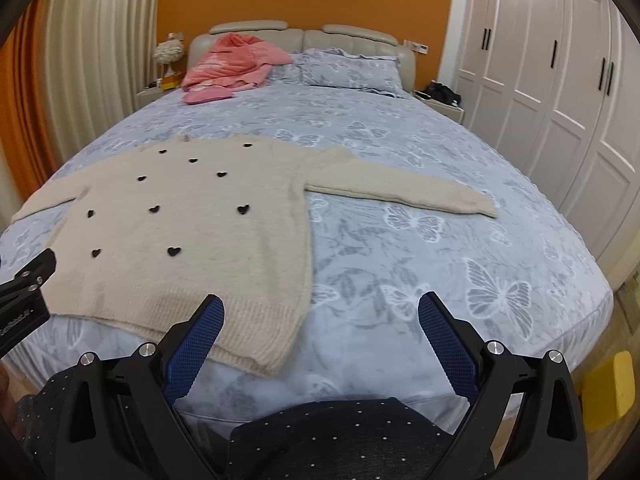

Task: Fold small clothes

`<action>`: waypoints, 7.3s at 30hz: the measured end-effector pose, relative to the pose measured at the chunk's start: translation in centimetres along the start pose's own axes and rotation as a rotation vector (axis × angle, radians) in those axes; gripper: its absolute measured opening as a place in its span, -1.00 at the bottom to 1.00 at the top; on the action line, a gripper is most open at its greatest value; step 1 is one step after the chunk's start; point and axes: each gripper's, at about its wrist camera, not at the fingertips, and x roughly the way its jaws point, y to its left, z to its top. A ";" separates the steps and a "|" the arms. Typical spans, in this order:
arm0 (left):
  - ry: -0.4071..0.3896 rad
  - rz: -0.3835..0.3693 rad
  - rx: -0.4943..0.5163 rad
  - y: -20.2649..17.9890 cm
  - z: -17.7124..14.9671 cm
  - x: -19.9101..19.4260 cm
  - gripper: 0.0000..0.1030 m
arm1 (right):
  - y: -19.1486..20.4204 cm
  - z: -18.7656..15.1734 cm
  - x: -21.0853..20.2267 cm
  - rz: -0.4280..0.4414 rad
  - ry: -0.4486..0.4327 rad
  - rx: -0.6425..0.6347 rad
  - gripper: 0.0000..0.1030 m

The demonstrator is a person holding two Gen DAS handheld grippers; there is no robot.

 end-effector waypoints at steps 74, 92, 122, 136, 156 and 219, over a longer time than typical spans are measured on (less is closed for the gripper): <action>-0.009 0.055 0.016 -0.4 -0.6 -1.9 0.87 | 2.1 -0.4 -0.6 0.146 0.004 -0.024 0.87; 0.044 -0.023 -0.003 0.0 -0.6 -1.1 0.87 | -4.9 3.4 3.0 0.141 0.031 0.130 0.87; 0.209 -0.107 0.002 -4.9 3.5 11.0 0.88 | -31.0 15.5 31.6 0.040 0.105 0.693 -0.76; 0.153 -0.089 -0.103 0.3 4.4 9.8 0.88 | -0.1 33.4 22.2 0.598 -0.095 0.197 -0.77; 0.173 -0.310 -0.372 8.5 11.2 21.9 0.90 | 2.8 17.1 28.3 0.230 0.174 -0.033 0.24; 0.091 -0.485 -0.634 9.2 9.7 39.2 -0.73 | -6.2 20.7 40.4 0.503 0.285 0.494 -0.45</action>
